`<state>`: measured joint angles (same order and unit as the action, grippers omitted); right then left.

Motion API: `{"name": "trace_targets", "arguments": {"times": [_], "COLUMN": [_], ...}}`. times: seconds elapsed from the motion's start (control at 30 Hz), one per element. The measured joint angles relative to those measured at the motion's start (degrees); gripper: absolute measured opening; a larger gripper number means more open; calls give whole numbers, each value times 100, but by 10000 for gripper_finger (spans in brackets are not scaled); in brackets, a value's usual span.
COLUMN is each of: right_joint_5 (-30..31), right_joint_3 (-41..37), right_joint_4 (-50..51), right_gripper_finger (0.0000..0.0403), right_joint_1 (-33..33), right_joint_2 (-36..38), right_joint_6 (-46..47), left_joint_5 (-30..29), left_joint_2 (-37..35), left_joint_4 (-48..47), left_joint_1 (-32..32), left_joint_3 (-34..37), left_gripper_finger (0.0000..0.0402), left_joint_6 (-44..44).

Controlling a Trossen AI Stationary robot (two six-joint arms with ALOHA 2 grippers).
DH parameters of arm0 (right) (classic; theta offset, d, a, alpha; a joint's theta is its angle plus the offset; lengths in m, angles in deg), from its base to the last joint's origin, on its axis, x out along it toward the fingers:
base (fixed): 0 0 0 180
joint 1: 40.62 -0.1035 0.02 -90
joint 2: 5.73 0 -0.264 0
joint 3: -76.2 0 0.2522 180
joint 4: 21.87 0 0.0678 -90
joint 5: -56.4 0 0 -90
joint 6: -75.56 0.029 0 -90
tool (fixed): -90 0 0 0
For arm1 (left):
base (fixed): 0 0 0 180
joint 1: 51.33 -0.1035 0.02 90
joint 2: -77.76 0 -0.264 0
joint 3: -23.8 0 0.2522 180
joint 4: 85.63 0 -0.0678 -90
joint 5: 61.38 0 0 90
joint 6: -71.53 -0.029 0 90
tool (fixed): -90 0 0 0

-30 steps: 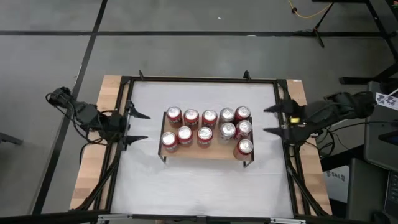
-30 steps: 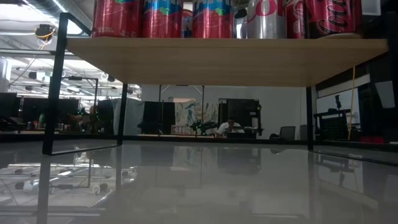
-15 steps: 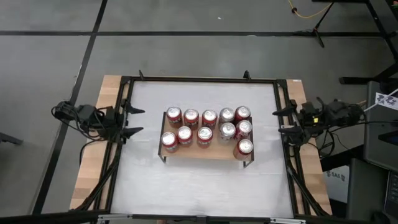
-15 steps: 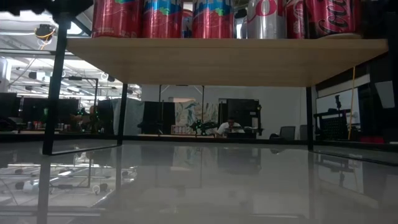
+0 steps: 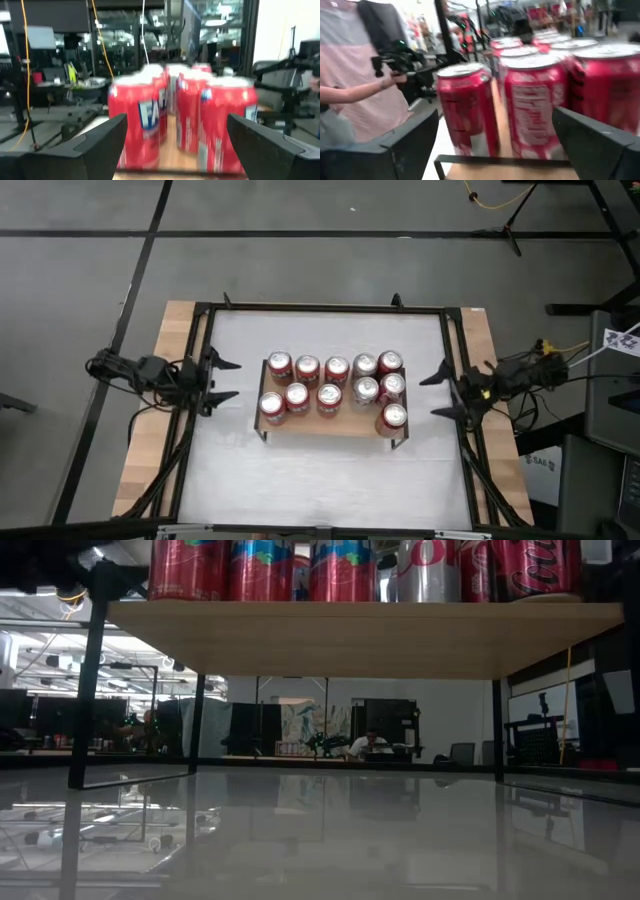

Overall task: Place canned beverage on shelf
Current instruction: Return to Home Position

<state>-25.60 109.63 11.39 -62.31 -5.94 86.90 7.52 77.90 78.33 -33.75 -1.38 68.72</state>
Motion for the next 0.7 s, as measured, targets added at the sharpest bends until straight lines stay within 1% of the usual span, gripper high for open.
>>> {"name": "trace_targets", "arguments": {"times": [0.1,0.23,0.4,0.53,0.7], "right_joint_5": [-154,-161,-157,-159,-149], "right_joint_3": [-271,-497,-668,-848,-1185], "right_joint_4": [-477,-688,-694,-1050,-1619], "right_gripper_finger": [382,382,382,382,382], "right_joint_1": [0,0,0,0,0], "right_joint_2": [7,2,2,5,6], "right_joint_6": [-309,-623,-758,-1066,-1483], "left_joint_5": [59,314,428,437,567], "left_joint_2": [4,0,0,0,0], "left_joint_4": [-59,344,785,1235,1247], "left_joint_1": [-68,-144,-254,-331,-451], "left_joint_3": [175,421,763,1097,1102], "left_gripper_finger": [336,336,336,336,336], "left_joint_6": [101,115,116,100,112]}}
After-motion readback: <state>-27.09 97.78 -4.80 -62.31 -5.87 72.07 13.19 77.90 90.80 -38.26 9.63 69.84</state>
